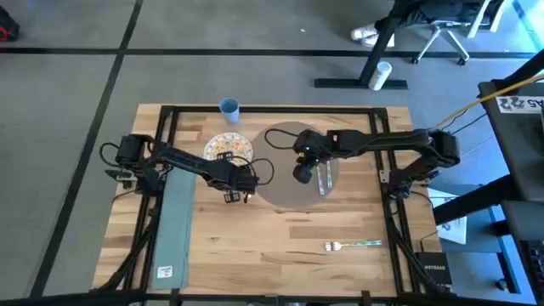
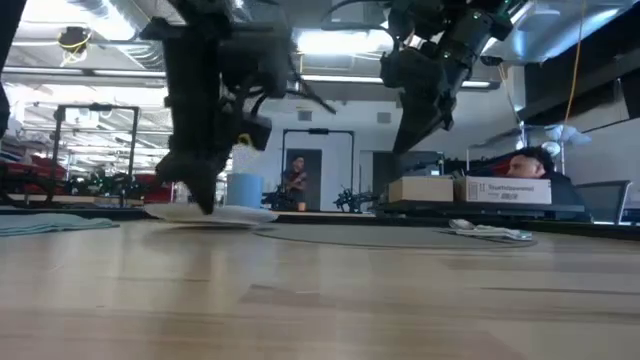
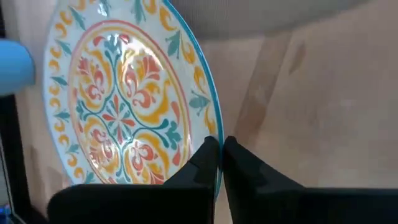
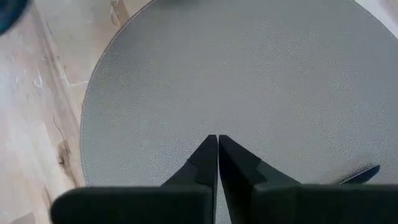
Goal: Set table place
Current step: Put the blue plate on the brown mat
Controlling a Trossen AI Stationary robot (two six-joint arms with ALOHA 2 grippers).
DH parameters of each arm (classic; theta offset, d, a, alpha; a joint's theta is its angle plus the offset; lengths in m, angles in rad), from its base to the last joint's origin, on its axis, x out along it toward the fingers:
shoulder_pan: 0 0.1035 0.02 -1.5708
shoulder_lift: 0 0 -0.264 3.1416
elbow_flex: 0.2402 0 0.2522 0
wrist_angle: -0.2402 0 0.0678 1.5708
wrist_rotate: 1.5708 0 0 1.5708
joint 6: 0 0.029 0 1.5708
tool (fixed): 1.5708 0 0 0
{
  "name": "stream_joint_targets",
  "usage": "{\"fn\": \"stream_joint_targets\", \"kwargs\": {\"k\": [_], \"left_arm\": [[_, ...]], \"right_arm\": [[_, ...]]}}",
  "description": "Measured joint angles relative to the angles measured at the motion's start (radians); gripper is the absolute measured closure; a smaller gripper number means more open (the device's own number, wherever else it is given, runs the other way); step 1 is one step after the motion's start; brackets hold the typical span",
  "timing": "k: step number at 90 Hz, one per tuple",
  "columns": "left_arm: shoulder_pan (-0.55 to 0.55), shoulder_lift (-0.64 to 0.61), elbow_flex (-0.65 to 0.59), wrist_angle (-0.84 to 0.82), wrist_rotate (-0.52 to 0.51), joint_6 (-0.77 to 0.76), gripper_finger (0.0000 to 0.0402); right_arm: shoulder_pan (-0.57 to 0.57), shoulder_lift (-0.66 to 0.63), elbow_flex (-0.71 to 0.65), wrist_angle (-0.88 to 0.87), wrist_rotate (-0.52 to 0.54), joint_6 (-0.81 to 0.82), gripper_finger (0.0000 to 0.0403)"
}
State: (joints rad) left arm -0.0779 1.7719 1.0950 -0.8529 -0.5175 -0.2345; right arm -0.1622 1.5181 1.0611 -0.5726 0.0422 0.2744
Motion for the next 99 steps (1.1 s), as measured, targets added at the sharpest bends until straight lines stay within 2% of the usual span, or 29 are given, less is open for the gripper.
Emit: {"fn": "stream_joint_targets", "kwargs": {"k": [14, 42, 99], "left_arm": [[-0.01, -0.001, 0.043, 0.006, -0.004, 0.007, 0.0401], [-0.021, -0.003, 0.058, 0.122, -0.001, 0.011, 0.0401], [0.052, -0.003, 0.151, 0.348, -0.001, 0.195, 0.0401]], "right_arm": [[0.01, 0.0, 0.0, 0.0, -0.008, -0.002, 0.0403], [0.047, 0.0, 0.0, -0.001, -0.008, 0.006, 0.0403], [0.046, 0.0, 0.0, -0.004, 0.019, 0.034, 0.0403]]}}
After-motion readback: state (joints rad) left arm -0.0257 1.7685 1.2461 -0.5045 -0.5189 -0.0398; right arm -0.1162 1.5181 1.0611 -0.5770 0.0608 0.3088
